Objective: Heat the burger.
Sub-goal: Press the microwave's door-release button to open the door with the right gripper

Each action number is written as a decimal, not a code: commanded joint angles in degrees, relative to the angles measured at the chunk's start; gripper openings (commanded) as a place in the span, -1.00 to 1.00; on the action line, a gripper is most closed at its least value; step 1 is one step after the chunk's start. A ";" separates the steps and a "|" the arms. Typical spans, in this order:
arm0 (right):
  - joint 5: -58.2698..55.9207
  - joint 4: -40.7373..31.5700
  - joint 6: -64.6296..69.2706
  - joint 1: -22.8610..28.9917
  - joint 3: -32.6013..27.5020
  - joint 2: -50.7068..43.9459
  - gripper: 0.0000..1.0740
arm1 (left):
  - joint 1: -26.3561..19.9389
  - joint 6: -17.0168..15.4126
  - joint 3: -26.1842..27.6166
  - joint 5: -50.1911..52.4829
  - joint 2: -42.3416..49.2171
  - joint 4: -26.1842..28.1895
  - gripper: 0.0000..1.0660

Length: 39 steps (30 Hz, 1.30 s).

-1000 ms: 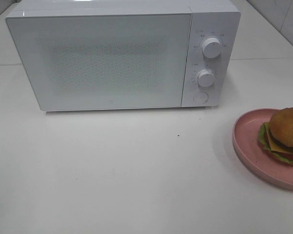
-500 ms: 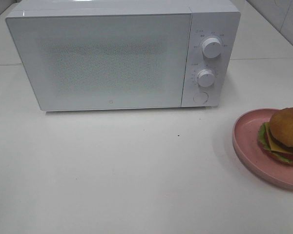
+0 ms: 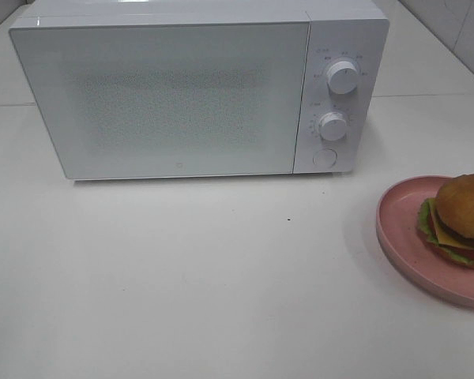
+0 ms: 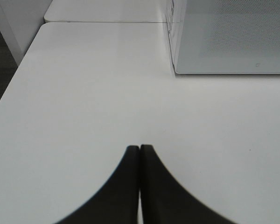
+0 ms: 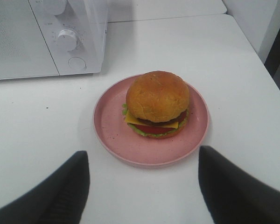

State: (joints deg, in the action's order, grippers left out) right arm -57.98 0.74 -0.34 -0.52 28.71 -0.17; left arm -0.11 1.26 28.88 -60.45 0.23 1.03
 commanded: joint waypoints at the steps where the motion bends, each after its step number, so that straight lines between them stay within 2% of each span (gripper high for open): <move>1: 0.69 0.17 0.34 0.06 -0.17 -1.49 0.19 | -0.23 0.00 -0.17 0.86 1.26 0.17 -1.00; 39: 0.74 0.17 0.34 0.06 -0.17 -1.49 0.19 | -0.23 0.00 -0.17 0.86 1.26 0.17 -1.00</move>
State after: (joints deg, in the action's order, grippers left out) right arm -57.98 0.74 -0.34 -0.52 28.71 -0.17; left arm -0.11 1.26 28.88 -60.45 0.23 1.03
